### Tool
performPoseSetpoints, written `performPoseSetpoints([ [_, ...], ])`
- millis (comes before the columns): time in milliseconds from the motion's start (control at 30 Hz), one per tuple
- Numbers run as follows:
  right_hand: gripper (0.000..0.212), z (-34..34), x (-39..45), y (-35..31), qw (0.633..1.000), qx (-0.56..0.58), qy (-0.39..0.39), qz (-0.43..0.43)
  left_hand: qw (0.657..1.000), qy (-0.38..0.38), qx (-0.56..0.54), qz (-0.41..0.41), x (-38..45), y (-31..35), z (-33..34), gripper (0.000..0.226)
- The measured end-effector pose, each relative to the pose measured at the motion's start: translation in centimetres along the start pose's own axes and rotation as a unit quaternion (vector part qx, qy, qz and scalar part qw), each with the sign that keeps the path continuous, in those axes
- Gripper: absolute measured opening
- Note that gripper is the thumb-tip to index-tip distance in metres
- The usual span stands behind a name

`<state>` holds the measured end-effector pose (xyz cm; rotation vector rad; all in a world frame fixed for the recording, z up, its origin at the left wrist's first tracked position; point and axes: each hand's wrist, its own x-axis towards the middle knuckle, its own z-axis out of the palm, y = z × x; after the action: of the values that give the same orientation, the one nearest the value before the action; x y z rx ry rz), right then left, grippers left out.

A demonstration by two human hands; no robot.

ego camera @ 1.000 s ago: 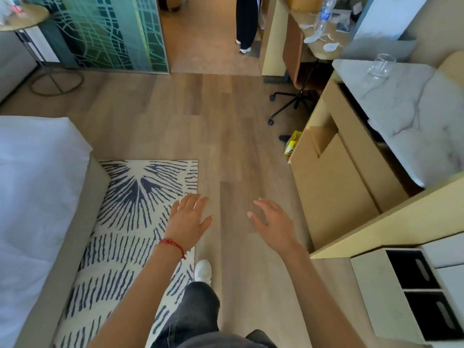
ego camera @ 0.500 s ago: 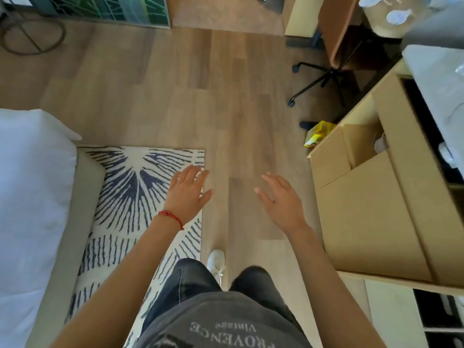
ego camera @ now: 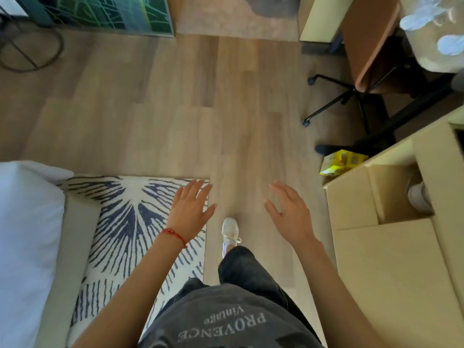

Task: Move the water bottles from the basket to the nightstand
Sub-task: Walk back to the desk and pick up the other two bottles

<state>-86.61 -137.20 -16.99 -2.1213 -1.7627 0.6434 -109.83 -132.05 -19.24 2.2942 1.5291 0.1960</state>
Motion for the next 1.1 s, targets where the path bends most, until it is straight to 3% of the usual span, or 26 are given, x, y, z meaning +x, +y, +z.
performPoseSetpoints([
  [433, 0.043, -7.0, 24.9, 0.4, 1.0, -0.009, 0.018, 0.009, 0.999, 0.032, 0.007, 0.016, 26.2, -1.7, -6.3, 0.047],
  [1100, 0.043, -12.6, 58.6, 0.6, 0.991, 0.025, 0.073, 0.11, 0.991, -0.018, 0.044, 0.128, 66.2, -5.2, -12.7, 0.047],
])
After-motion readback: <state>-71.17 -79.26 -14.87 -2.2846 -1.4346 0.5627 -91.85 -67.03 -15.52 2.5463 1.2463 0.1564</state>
